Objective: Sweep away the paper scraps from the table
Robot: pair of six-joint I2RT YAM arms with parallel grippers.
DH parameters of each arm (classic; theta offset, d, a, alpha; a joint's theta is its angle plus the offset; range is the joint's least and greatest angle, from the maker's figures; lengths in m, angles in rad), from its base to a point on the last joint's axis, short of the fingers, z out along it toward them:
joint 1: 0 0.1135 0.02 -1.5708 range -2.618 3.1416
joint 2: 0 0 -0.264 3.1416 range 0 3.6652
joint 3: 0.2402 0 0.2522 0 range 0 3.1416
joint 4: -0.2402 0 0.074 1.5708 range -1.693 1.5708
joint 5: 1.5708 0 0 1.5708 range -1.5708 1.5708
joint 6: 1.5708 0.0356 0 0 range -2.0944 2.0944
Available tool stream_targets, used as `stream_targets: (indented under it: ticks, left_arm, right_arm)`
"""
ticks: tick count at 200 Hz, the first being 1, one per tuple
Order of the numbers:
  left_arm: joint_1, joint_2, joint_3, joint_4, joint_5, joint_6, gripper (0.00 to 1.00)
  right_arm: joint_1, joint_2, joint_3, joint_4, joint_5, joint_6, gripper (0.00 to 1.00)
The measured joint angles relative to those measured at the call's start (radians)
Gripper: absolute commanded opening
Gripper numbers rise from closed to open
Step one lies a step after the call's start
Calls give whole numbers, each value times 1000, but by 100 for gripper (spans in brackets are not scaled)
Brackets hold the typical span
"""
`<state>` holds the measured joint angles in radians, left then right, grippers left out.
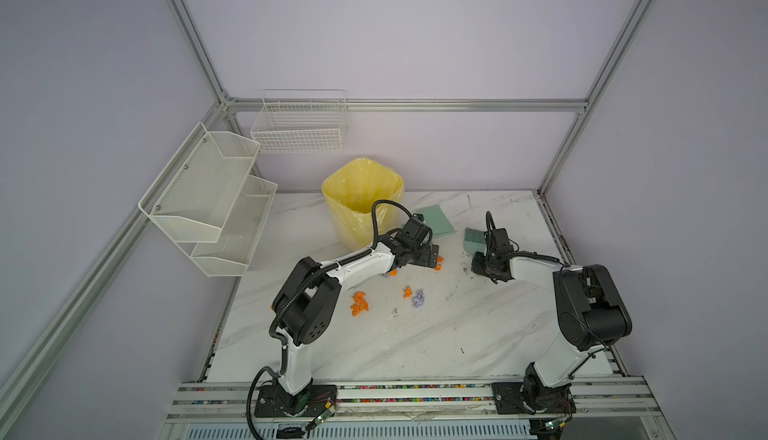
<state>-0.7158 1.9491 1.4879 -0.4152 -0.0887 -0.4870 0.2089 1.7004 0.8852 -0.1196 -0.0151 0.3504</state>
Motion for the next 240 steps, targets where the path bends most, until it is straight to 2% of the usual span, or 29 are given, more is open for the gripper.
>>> stream_targets:
  ticks: [22,56,109,142,159,190,240]
  left_arm:
    - [35,18,44,-19,20,0,100]
    - [62,18,103,-24,73,-3,100]
    - [57,18,130,8,237,-61,100]
    - [57,18,130,92,349,-132,100]
    - [57,18,130,133,385,-157,100]
    - [57,18,130,167,399,-185,100]
    - [57,18,130,158,363,-183,100]
  right_arm:
    - [1,-27,-6,-3,-3,0,8]
    - [2,-161,-13,-2,-12,4,7]
    - [2,-336,-68,79,-57,3,7]
    - [2,-414,-131,113,-97,6,6]
    - [3,-436,-137,109,-85,14,18]
    - [4,-394,-88,75,-68,7,34]
    - [17,-311,-69,57,-108,66,37]
